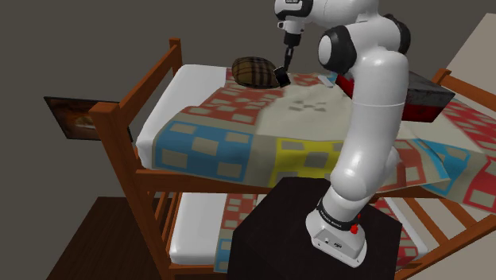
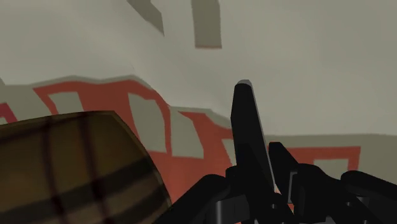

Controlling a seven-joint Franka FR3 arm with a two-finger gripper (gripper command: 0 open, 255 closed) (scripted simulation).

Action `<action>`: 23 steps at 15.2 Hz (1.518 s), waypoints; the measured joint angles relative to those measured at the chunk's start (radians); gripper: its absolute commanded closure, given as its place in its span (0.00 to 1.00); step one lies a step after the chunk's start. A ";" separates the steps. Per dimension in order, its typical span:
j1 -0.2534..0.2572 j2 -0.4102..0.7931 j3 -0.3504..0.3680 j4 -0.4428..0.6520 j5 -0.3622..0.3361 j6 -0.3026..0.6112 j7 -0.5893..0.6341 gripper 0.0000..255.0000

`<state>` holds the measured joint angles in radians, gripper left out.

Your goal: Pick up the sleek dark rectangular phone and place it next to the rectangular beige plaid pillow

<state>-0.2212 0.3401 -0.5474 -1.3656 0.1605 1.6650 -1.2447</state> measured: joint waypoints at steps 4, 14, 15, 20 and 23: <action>-0.125 0.164 0.001 0.233 0.079 -0.083 -0.078 1.00; -0.163 0.229 0.008 0.223 0.108 -0.015 -0.116 1.00; -0.159 0.225 0.007 0.203 0.107 0.001 -0.118 1.00; -0.145 0.220 0.008 0.127 0.106 0.070 -0.123 1.00; -0.135 0.216 0.008 0.076 0.107 0.116 -0.127 1.00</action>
<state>-0.3564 0.5561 -0.5391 -1.2901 0.2672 1.7809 -1.3715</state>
